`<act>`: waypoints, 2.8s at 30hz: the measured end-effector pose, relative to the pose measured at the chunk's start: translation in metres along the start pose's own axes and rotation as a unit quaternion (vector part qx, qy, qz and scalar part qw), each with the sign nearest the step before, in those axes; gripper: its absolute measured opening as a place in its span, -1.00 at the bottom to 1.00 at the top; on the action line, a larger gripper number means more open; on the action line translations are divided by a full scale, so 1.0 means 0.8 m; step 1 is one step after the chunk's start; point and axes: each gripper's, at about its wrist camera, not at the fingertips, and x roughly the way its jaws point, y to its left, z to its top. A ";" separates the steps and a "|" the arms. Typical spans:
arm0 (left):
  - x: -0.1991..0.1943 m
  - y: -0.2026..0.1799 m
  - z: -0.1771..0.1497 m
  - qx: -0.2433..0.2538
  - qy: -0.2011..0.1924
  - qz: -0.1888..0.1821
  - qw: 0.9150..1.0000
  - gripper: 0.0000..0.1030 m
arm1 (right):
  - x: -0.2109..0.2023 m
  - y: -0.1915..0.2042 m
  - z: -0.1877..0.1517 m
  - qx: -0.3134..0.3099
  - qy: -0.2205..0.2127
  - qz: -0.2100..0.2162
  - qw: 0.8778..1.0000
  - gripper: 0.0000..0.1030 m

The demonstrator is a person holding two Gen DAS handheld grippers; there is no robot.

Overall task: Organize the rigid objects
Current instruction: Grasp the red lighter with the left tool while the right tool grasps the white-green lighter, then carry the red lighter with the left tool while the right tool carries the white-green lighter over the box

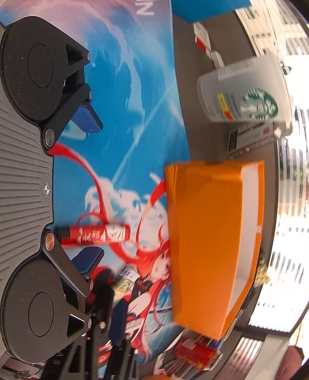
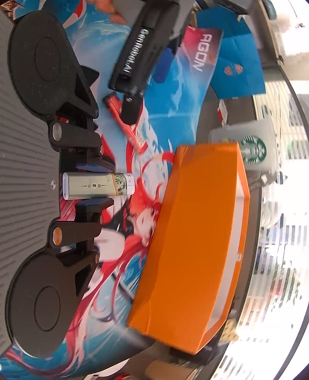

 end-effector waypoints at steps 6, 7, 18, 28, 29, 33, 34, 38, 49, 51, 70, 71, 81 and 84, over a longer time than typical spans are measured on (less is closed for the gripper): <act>0.006 -0.021 -0.006 0.026 -0.008 -0.014 1.000 0.96 | -0.004 -0.010 -0.006 0.010 -0.006 0.004 1.000 -0.58; 0.007 -0.023 -0.008 0.029 -0.016 -0.017 0.999 0.94 | -0.004 -0.010 -0.007 0.009 -0.006 0.003 1.000 -0.58; 0.000 -0.037 -0.010 0.051 -0.061 -0.022 0.997 -0.61 | -0.004 -0.010 -0.009 0.008 -0.012 0.021 1.000 -0.18; -0.007 -0.032 -0.009 0.012 -0.047 -0.041 0.998 -0.67 | -0.004 0.010 -0.013 -0.027 -0.015 -0.003 1.000 -0.59; -0.009 -0.031 -0.009 0.012 -0.048 -0.039 0.998 -0.67 | -0.005 0.009 -0.013 -0.024 -0.014 -0.003 1.000 -0.59; -0.018 -0.028 -0.007 0.003 -0.054 -0.036 0.998 -0.68 | -0.007 0.003 -0.012 -0.007 -0.018 0.000 1.000 -0.59; -0.019 -0.026 -0.005 0.002 -0.054 -0.035 0.998 -0.68 | -0.009 0.000 -0.011 -0.001 -0.022 0.002 1.000 -0.59; -0.020 -0.024 0.009 0.000 -0.059 -0.028 0.998 -0.69 | -0.019 -0.006 -0.005 0.012 -0.035 0.010 0.999 -0.59; -0.027 -0.023 0.027 -0.004 -0.082 -0.029 0.996 -0.71 | -0.037 -0.016 0.007 0.027 -0.053 0.013 0.998 -0.59; -0.029 -0.024 0.029 -0.003 -0.085 -0.027 0.996 -0.71 | -0.039 -0.015 0.009 0.027 -0.055 0.013 0.998 -0.59; -0.057 -0.016 0.053 0.000 -0.113 -0.016 0.993 -0.71 | -0.063 -0.025 0.038 0.018 -0.088 0.007 0.996 -0.59; -0.050 -0.014 0.048 -0.001 -0.103 -0.016 0.995 -0.71 | -0.057 -0.023 0.034 0.018 -0.079 0.010 0.997 -0.59; 0.012 -0.025 0.036 -0.017 -0.052 -0.017 0.998 -0.65 | -0.012 -0.020 0.006 0.017 -0.026 0.010 0.999 -0.59; 0.027 -0.021 0.035 -0.030 -0.038 -0.012 0.999 -0.61 | -0.010 -0.024 0.002 0.019 -0.022 0.009 1.000 -0.59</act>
